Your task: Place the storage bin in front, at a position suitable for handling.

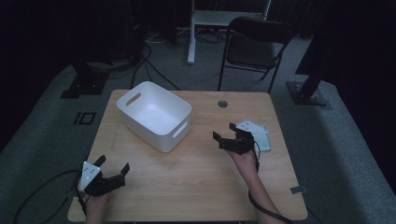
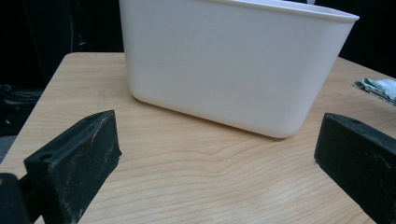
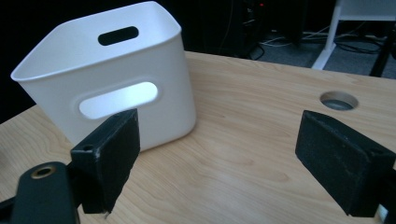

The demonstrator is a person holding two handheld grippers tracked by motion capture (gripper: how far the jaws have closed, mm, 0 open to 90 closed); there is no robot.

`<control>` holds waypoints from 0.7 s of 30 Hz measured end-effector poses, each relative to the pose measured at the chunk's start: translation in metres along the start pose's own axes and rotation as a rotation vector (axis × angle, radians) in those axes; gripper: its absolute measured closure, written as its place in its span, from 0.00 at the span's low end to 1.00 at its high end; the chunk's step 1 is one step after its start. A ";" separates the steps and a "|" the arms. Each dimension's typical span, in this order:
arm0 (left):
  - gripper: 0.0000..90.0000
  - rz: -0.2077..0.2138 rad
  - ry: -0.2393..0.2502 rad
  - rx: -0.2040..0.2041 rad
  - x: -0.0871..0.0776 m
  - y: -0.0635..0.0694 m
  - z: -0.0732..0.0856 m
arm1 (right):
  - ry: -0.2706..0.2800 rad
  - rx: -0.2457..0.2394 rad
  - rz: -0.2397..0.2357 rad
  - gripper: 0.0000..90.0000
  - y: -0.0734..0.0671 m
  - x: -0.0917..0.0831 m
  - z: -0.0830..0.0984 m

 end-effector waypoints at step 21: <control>0.01 0.014 -0.013 0.007 0.001 0.002 0.000 | -0.008 -0.018 -0.065 0.16 -0.016 0.042 -0.032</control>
Point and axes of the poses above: each handheld gripper's, and its own axes: x roughly forward along the jaws, z roughly out of its underside, y roughly to its right, the point moved 1 cm from there along x, roughly forward along the jaws, and after that the axes turned 7 degrees about -x, right-handed, at the moved point
